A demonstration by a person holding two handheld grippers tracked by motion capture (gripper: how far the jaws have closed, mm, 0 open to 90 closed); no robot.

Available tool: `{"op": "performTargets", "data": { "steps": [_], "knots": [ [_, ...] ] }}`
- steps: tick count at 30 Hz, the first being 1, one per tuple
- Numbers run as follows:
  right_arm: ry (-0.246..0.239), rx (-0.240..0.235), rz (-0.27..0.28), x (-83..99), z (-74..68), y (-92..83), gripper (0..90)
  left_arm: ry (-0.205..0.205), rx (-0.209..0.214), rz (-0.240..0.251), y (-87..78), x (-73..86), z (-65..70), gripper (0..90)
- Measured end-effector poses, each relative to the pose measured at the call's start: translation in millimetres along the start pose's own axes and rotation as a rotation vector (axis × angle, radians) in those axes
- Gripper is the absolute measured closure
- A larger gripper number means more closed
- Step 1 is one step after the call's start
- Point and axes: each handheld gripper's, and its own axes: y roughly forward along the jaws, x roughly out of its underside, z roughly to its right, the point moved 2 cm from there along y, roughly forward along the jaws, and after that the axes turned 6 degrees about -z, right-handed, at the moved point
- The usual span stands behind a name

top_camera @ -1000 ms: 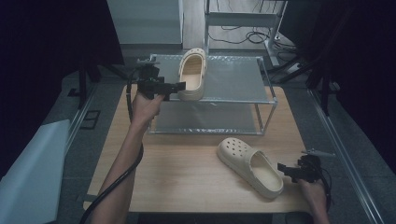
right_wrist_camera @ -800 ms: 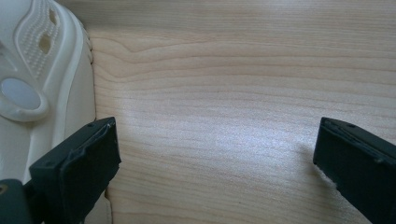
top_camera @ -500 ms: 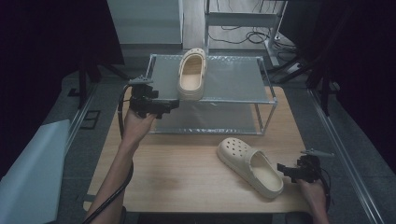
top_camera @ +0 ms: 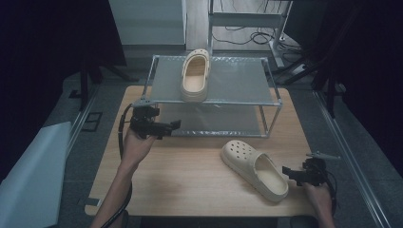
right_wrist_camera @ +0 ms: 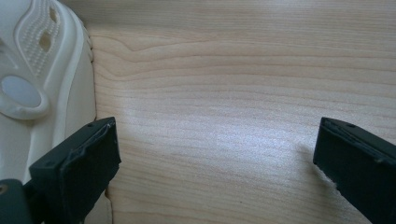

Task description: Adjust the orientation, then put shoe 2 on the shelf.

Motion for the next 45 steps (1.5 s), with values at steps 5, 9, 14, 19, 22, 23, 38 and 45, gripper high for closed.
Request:
{"op": "performTargets", "data": {
  "steps": [5, 9, 14, 19, 22, 23, 38, 45],
  "knots": [
    [-0.010, 0.004, -0.006, 0.1, -0.7, -0.3, 0.4, 0.020, -0.004, -0.020, 6.3, 19.2, 7.0, 0.0],
    [-0.016, 0.004, -0.007, -0.1, -1.8, 0.1, 0.3, 0.023, 0.014, -0.016, 11.0, 32.6, 11.4, 0.0],
    [-0.024, 0.006, -0.014, -0.2, -4.2, -0.1, 0.3, 0.024, 0.006, -0.024, 17.5, 51.4, 13.8, 0.0],
    [-0.045, 0.015, -0.018, -0.2, -7.8, 0.9, 0.0, 0.037, -0.021, -0.045, 21.8, 68.8, 15.1, 0.0],
    [-0.063, 0.018, -0.026, -0.3, -10.7, 1.3, 0.0, 0.047, -0.046, -0.064, 25.6, 81.7, 15.8, 0.0],
    [-0.070, 0.018, -0.030, -0.3, -12.0, 1.7, 0.0, 0.054, -0.055, -0.075, 26.9, 85.8, 16.0, 0.0],
    [-0.134, 0.030, -0.069, 1.1, -29.3, 1.3, 1.0, 0.097, -0.160, -0.193, 52.5, 133.9, 19.4, 0.0],
    [-0.183, 0.029, -0.086, 1.0, -44.3, 3.3, 0.9, 0.116, -0.183, -0.259, 63.8, 146.3, 22.4, 0.0]
  ]
}}
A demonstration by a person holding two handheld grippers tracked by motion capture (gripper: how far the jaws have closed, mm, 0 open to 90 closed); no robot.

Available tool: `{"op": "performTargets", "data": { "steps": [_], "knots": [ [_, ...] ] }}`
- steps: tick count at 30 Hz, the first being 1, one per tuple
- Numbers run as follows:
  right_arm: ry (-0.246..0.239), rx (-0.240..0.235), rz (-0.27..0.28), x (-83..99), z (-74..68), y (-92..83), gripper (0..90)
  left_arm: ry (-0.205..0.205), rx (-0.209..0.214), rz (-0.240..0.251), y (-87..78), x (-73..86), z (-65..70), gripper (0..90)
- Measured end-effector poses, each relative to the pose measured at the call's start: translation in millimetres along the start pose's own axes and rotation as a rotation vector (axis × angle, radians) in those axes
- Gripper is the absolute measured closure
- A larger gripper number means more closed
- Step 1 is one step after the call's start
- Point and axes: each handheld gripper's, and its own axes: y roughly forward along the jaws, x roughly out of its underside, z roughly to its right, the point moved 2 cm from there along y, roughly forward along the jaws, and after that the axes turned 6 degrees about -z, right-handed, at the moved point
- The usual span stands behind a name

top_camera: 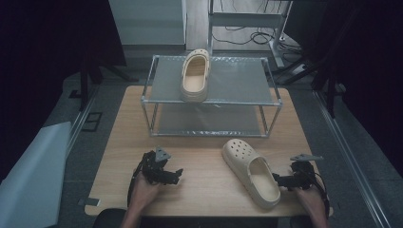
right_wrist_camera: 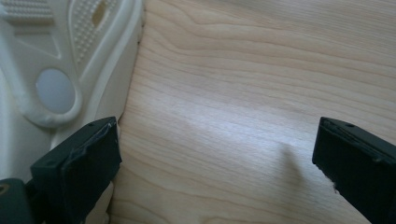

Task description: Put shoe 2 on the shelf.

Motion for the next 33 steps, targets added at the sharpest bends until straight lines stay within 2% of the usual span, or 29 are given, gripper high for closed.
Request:
{"op": "performTargets", "data": {
  "steps": [7, 10, 17, 21, 27, 29, 30, 33],
  "knots": [
    [-0.040, -0.019, -0.016, -1.9, -13.4, 2.4, 0.4, 0.017, -0.017, -0.045, 8.5, 3.7, 4.1, 0.0],
    [-0.045, -0.023, -0.021, -2.2, -14.2, 2.4, 0.0, 0.029, -0.025, -0.062, 11.1, 4.8, 5.7, 0.0],
    [-0.016, -0.027, -0.007, 0.0, -7.1, -7.0, 0.0, 0.036, -0.028, -0.073, 13.3, 5.3, 7.1, 0.0],
    [0.003, -0.032, 0.013, 4.9, -3.2, -19.5, 0.0, 0.029, -0.021, -0.069, 12.7, 5.3, 5.8, 0.0],
    [0.026, -0.085, 0.059, 4.6, -10.2, -37.3, 0.0, 0.023, -0.012, -0.063, 12.0, 4.7, 5.4, 0.0],
    [0.023, -0.097, 0.064, 3.2, -12.8, -38.8, 0.0, 0.022, -0.010, -0.062, 11.9, 4.6, 5.2, 0.0],
    [0.010, -0.131, 0.063, -1.8, -20.7, -39.8, 0.0, 0.021, -0.009, -0.061, 11.7, 4.6, 5.0, 0.0],
    [-0.002, -0.142, 0.065, -5.4, -25.0, -38.9, 0.5, 0.016, -0.004, -0.058, 11.5, 4.4, 4.6, 0.0]
  ]
}}
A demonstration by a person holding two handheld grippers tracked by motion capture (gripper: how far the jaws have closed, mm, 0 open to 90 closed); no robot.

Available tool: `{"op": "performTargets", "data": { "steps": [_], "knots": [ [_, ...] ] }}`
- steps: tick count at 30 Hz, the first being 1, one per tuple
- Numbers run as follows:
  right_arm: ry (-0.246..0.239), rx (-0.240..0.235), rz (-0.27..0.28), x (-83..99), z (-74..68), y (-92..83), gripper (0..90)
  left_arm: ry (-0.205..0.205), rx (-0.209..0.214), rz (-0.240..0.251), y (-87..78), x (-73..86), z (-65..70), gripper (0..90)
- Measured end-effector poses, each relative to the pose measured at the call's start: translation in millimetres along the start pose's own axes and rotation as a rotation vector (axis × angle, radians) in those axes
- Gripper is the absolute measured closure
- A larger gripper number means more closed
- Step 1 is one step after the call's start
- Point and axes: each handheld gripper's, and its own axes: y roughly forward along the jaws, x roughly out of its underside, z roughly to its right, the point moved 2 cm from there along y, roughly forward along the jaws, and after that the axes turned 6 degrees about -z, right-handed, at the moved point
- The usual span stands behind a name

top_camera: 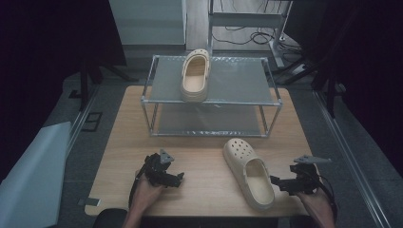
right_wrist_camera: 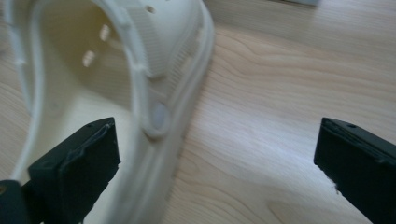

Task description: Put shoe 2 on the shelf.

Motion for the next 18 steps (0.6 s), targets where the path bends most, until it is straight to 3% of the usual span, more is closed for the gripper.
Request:
{"op": "performTargets", "data": {
  "steps": [4, 10, 13, 18],
  "knots": [
    [-0.017, -0.023, 0.002, -14.0, -12.5, 9.8, 4.3, -0.004, 0.006, 0.003, 0.0, -0.4, -0.1, 0.0],
    [-0.033, 0.002, -0.044, -26.6, -20.7, 28.6, 9.8, -0.002, 0.009, 0.001, 0.4, -0.8, 0.1, 0.0],
    [0.006, 0.029, -0.075, -35.6, -24.2, 43.2, 21.3, 0.000, 0.006, 0.001, 0.0, -0.8, 0.3, 0.0],
    [-0.013, 0.057, -0.096, -42.5, -30.3, 56.2, 39.1, -0.002, 0.006, 0.001, -0.2, -0.7, 0.0, 0.0]
  ]
}}
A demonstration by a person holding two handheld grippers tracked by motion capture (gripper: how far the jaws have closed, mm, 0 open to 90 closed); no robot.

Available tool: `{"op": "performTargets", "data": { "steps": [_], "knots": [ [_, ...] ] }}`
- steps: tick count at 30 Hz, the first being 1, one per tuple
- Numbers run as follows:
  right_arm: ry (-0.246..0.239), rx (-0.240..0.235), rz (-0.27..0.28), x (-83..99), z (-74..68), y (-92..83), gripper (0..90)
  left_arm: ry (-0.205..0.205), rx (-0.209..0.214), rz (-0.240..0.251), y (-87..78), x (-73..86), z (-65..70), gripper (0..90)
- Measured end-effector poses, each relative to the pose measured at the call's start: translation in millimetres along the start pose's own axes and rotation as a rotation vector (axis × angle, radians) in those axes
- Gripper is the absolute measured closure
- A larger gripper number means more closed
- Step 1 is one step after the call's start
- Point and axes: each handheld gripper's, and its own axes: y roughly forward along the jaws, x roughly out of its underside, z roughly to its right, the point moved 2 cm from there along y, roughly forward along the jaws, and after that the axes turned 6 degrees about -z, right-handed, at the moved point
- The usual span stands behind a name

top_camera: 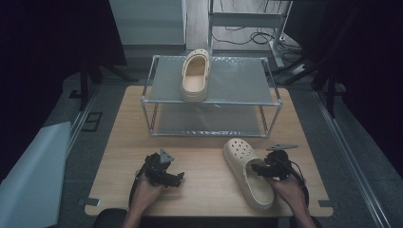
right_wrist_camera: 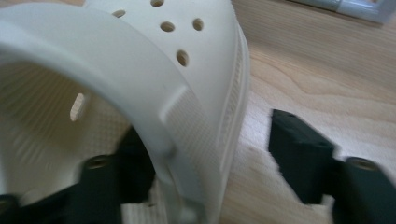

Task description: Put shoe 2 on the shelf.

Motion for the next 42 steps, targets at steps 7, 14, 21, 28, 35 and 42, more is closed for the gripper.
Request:
{"op": "performTargets", "data": {
  "steps": [7, 14, 21, 28, 35, 42],
  "knots": [
    [-0.054, 0.087, -0.008, -4.2, -7.4, 3.4, 72.2, 0.003, 0.004, 0.002, -0.3, -0.6, 0.6, 0.0],
    [0.028, 0.066, 0.007, -3.0, 4.5, -1.2, 81.4, -0.001, 0.010, 0.006, -1.0, -1.5, -0.4, 0.0],
    [0.154, -0.084, 0.032, -1.2, 21.8, -7.8, 82.7, 0.011, -0.007, -0.017, 1.6, 0.0, -0.8, 0.0],
    [0.184, -0.183, 0.058, -8.7, 21.0, -19.2, 82.7, 0.018, -0.009, -0.020, 2.0, 0.2, 0.1, 0.0],
    [0.196, -0.261, 0.067, -19.1, 17.2, -30.7, 82.7, 0.032, -0.014, -0.028, 2.8, 0.8, 0.8, 0.0],
    [0.197, -0.306, 0.074, -28.7, 14.2, -41.8, 82.7, 0.009, 0.048, -0.010, 2.4, -1.0, 3.7, 0.0]
  ]
}}
